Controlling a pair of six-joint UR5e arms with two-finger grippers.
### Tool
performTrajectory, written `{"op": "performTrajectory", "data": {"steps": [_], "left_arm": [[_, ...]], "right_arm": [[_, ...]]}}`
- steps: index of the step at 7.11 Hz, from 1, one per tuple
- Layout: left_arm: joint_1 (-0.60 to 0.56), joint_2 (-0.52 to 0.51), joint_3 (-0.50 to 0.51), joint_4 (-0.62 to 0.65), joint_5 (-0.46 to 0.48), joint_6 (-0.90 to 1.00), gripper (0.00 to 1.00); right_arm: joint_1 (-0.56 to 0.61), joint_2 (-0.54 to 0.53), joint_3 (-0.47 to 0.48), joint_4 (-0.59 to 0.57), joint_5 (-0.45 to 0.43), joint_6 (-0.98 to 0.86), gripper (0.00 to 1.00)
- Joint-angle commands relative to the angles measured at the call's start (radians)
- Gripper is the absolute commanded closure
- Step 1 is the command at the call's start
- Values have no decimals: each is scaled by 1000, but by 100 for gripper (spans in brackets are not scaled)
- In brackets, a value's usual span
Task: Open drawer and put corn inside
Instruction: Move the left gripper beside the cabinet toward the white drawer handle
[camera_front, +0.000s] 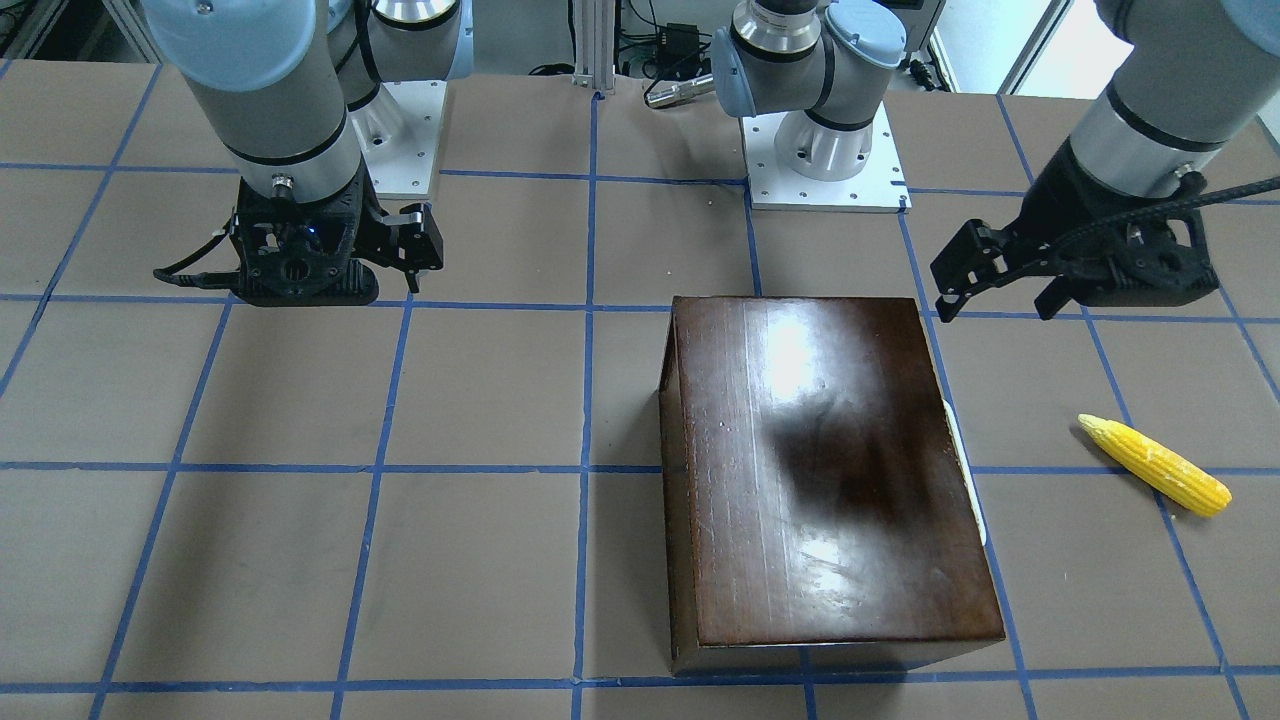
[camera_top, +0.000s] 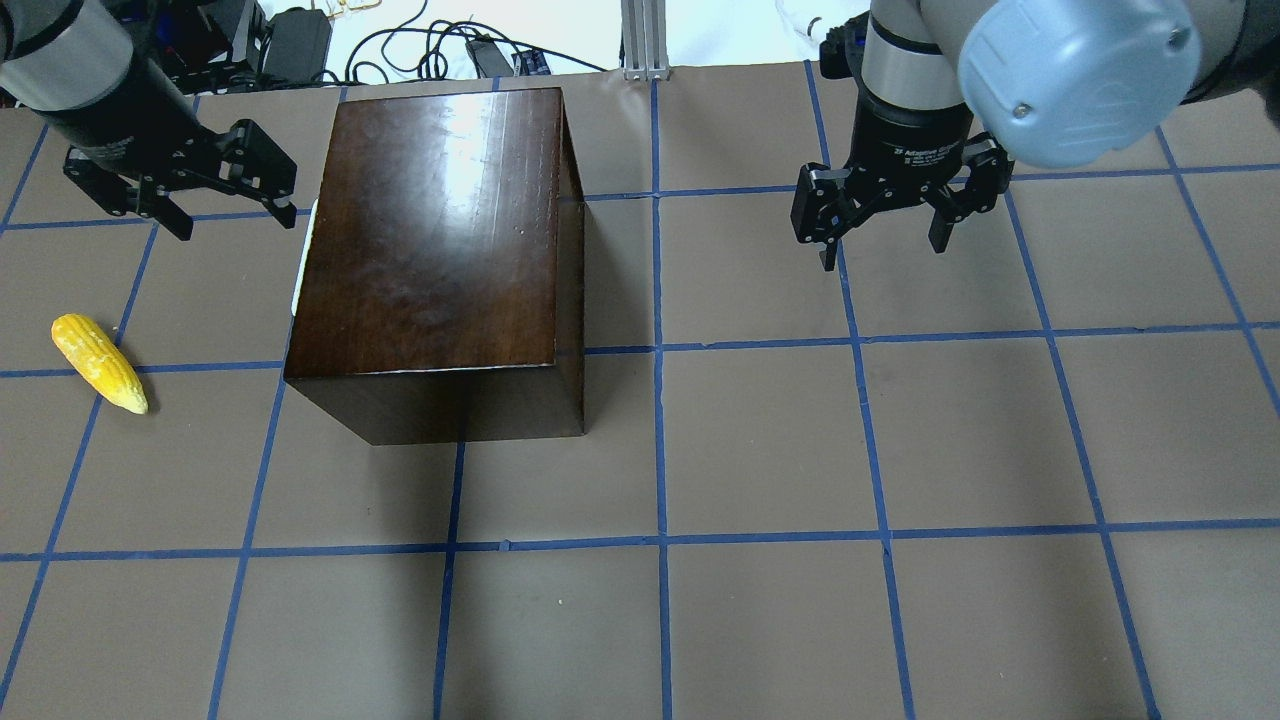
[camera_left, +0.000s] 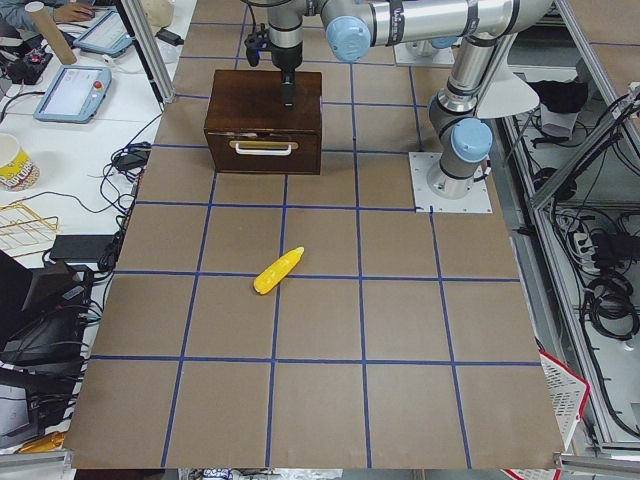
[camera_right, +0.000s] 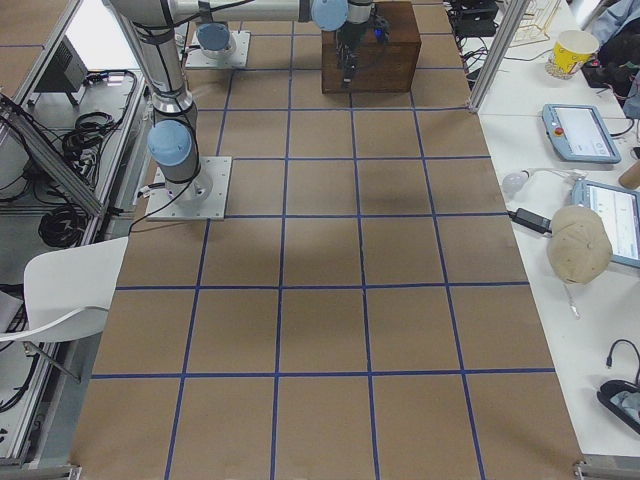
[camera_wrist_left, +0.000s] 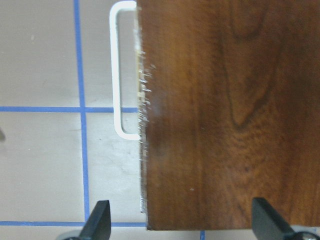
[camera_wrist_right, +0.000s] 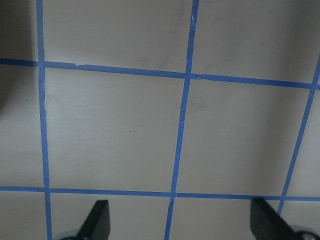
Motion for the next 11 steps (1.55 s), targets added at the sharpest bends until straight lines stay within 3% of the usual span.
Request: {"op": "performTrajectory", "data": {"steps": [1, 3, 4, 6, 9, 11], "left_arm": [[68, -31, 23, 4, -23, 144, 0], [164, -85, 21, 23, -124, 213, 0], [192, -115, 5, 73, -130, 287, 0], [211, -177, 6, 105, -150, 350, 0], [211, -280, 4, 155, -267, 369, 0], [209, -318, 6, 170, -273, 367, 0]], "right_arm": [[0, 0, 0, 0, 0, 0, 0], [0, 0, 0, 0, -1, 0, 0], [0, 0, 0, 0, -1, 0, 0], [0, 0, 0, 0, 0, -2, 0], [0, 0, 0, 0, 0, -2, 0], [0, 0, 0, 0, 0, -2, 0]]}}
